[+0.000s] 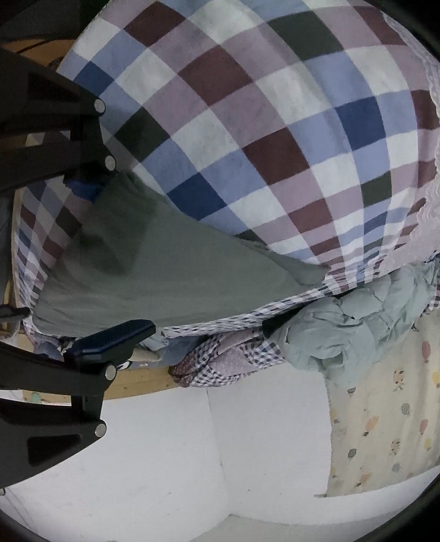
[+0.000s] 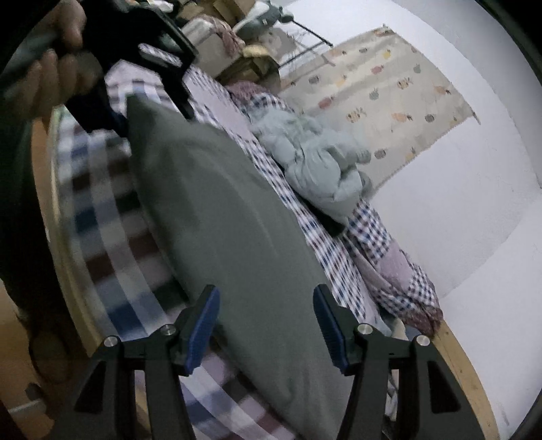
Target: Fold clothes
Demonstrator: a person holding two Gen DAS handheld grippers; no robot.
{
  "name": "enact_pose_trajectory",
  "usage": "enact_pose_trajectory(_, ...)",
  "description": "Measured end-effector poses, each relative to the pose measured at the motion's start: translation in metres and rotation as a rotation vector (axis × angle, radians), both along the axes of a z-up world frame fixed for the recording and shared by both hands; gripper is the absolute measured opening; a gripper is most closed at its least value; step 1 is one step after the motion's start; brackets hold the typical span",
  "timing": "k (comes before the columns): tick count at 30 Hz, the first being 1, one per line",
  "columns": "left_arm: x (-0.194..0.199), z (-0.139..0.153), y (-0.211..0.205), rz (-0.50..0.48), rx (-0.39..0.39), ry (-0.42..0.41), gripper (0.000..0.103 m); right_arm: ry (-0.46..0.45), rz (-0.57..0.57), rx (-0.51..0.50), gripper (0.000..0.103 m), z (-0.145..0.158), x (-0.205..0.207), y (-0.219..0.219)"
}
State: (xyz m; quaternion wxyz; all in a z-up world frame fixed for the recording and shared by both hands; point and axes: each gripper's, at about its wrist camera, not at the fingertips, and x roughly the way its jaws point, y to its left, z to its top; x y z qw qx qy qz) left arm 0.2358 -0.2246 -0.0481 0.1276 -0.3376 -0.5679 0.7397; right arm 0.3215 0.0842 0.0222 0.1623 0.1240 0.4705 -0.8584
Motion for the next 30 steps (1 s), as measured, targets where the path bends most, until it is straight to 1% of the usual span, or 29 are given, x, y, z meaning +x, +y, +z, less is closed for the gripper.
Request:
enact_pose_trajectory(3, -0.001, 0.001, 0.001, -0.003, -0.014, -0.003, 0.066, -0.016, 0.035, -0.021, 0.061, 0.002, 0.006, -0.017)
enact_pose_trajectory(4, -0.002, 0.002, 0.001, -0.004, -0.018, -0.004, 0.065, -0.022, 0.048, -0.025, 0.061, 0.001, 0.007, -0.023)
enact_pose_trajectory(5, -0.002, 0.002, 0.001, -0.006, -0.024, -0.005, 0.06, -0.026, 0.062, -0.027, 0.061, 0.001, 0.009, -0.029)
enact_pose_trajectory(7, -0.005, 0.003, 0.001, -0.015, -0.04, -0.019, 0.022, -0.032, 0.087, -0.03, 0.061, -0.002, 0.01, -0.041)
enact_pose_trajectory(10, -0.004, 0.005, -0.001, -0.024, -0.008, 0.004, 0.016, -0.035, 0.123, -0.031, 0.064, -0.006, 0.009, -0.06)
enact_pose_trajectory(15, -0.002, 0.012, -0.004, -0.045, 0.028, 0.046, 0.013, -0.024, 0.175, -0.023, 0.065, -0.012, -0.001, -0.092)
enact_pose_trajectory(20, -0.006, 0.01, -0.008, -0.067, 0.072, 0.045, 0.013, -0.011, 0.212, 0.004, 0.065, -0.023, -0.017, -0.118)
enact_pose_trajectory(23, -0.008, 0.01, -0.008, -0.078, 0.084, 0.054, 0.013, -0.005, 0.213, 0.017, 0.062, -0.023, -0.027, -0.125)
enact_pose_trajectory(24, -0.008, 0.011, -0.008, -0.08, 0.083, 0.055, 0.013, -0.007, 0.216, 0.024, 0.059, -0.024, -0.03, -0.126)
enact_pose_trajectory(26, -0.008, 0.01, -0.007, -0.076, 0.095, 0.051, 0.014, -0.027, 0.221, 0.034, 0.032, -0.024, -0.037, -0.127)
enact_pose_trajectory(27, -0.008, 0.009, -0.008, -0.071, 0.101, 0.052, 0.017, -0.035, 0.223, 0.036, 0.029, -0.023, -0.04, -0.128)
enact_pose_trajectory(28, -0.008, 0.009, -0.007, -0.068, 0.106, 0.049, 0.025, -0.037, 0.225, 0.037, 0.021, -0.022, -0.042, -0.128)
enact_pose_trajectory(29, -0.009, 0.008, -0.007, -0.065, 0.111, 0.046, 0.031, -0.04, 0.228, 0.038, 0.017, -0.02, -0.044, -0.128)
enact_pose_trajectory(30, -0.009, 0.008, -0.006, -0.062, 0.116, 0.044, 0.045, -0.044, 0.229, 0.033, 0.015, -0.018, -0.045, -0.128)
